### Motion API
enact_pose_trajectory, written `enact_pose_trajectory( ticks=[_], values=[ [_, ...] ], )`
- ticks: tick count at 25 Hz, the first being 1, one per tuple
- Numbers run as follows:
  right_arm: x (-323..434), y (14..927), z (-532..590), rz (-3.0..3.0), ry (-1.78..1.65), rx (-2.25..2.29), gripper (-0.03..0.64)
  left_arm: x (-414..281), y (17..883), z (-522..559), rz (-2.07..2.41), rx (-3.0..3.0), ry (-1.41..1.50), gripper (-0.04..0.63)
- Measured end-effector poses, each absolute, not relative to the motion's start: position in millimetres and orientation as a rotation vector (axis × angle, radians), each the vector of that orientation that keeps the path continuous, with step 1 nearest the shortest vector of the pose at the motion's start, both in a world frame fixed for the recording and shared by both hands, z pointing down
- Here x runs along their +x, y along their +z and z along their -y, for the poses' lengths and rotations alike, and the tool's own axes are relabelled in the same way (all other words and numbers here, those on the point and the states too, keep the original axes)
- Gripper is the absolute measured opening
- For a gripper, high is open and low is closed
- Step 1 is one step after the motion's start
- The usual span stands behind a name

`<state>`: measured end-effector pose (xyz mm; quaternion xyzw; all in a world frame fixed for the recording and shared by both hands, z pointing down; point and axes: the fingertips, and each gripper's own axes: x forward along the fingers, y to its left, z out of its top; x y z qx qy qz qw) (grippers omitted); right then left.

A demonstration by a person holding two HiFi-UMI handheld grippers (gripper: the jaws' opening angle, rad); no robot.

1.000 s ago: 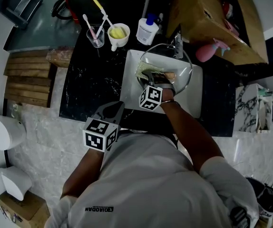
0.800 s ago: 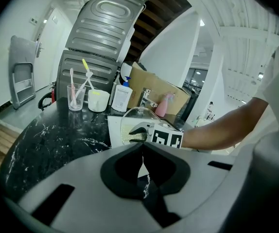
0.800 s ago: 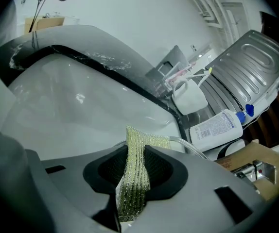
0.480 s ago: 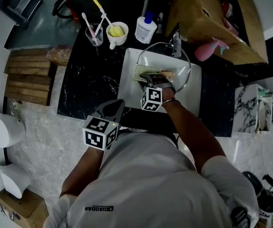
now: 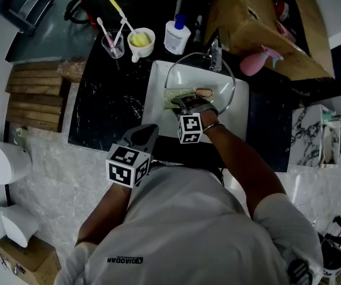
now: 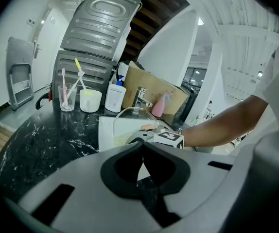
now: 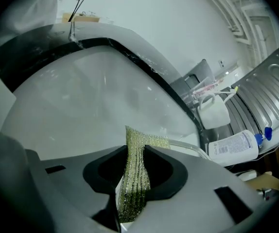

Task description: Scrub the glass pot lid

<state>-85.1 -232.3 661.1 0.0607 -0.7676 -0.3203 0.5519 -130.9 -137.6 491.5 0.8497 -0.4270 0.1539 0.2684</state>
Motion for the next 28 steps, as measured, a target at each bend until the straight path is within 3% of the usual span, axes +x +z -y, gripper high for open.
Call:
enact_pose_trajectory(
  ticks=[20,28],
  values=[
    [-35.4,682.8,193.5,1.754,-0.813,-0.200,0.124,-93.6,492.9,145.2,1.123,2.298,0.433,0.015],
    [-26.1,680.0,184.6,1.837,-0.665,-0.187,0.124,-84.2,493.1,147.2,1.103,2.309,0.439,0.015]
  ],
)
